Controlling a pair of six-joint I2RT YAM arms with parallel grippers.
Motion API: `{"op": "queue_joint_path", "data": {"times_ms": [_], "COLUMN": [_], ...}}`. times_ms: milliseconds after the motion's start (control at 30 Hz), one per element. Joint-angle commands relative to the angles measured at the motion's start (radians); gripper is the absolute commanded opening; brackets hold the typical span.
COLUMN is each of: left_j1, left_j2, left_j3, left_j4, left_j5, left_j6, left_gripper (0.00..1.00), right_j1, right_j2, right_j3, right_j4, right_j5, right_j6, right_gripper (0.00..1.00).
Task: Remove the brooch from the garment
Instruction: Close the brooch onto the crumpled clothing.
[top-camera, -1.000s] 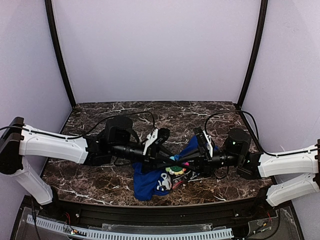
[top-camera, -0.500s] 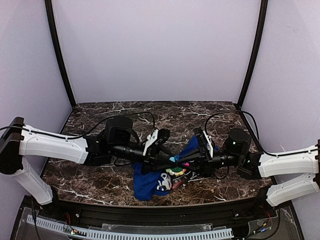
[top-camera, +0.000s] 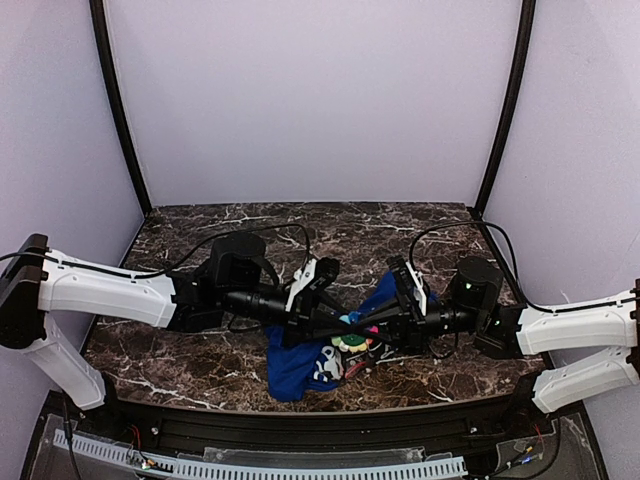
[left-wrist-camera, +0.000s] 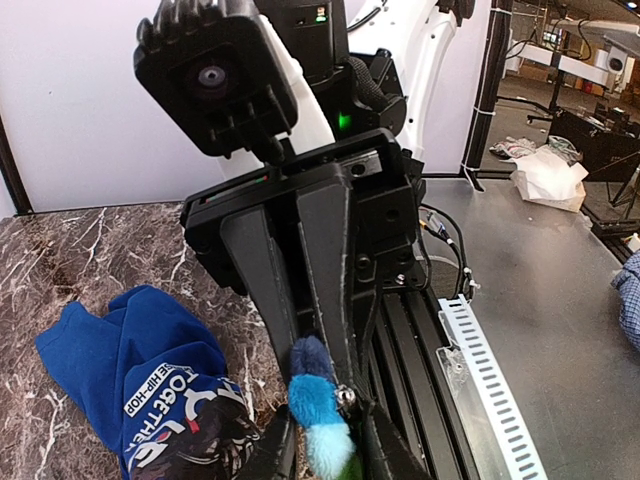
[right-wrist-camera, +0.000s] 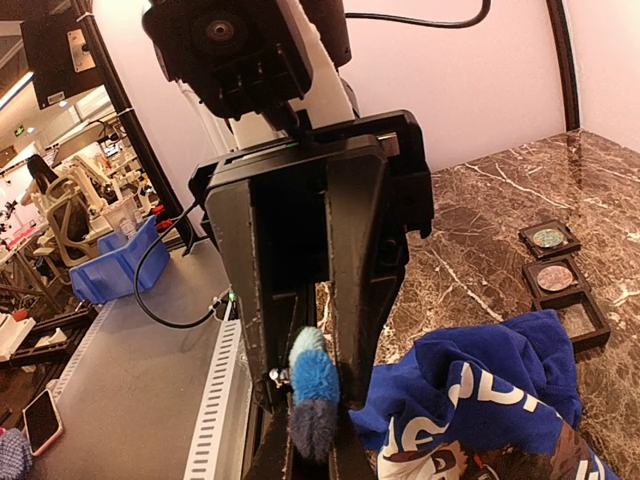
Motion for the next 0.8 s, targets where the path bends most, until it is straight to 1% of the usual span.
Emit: {"op": "queue_joint_path", "data": {"times_ms": [0, 67, 100, 167, 333, 533, 767], "left_j1": [-0.003, -0.004, -0.004, -0.003, -0.004, -0.005, -0.005], "left_j2": [0.000, 0.001, 0.001, 0.002, 0.012, 0.012, 0.023], "left_j3": [0.001, 0.003, 0.003, 0.004, 0.006, 0.005, 0.005], "left_j4": [0.002, 0.002, 0.001, -0.003, -0.010, 0.014, 0.043], "left_j5": [0.005, 0.006, 0.003, -0.004, -0.020, -0.078, -0.117], "left_j6": [0.008, 0.006, 0.006, 0.008, 0.013, 0.007, 0.000], "left_gripper": [0.22, 0.26, 0.36, 0.47, 0.58, 0.63, 0.64], "right_j1": [-0.004, -0.005, -0.005, -0.005, -0.005, -0.005, -0.005], "right_j2": [-0.012, -0.012, -0.013, -0.019, -0.024, -0.021, -0.031], "right_j3": [-0.006, -0.007, -0.008, -0.006, -0.001, 0.004, 0.000], "right_j4": [0.033, 0.033, 0.032, 0.022, 0.001, 0.001, 0.005], "right_j5": [-0.004, 0.004, 0.016, 0.048, 0.116, 0.139, 0.150], "right_j6": [-0.002, -0.003, -0.002, -0.003, 0.001, 0.010, 0.012], "right_gripper": [0.00, 0.00, 0.00, 0.00, 0.00, 0.00, 0.00]}}
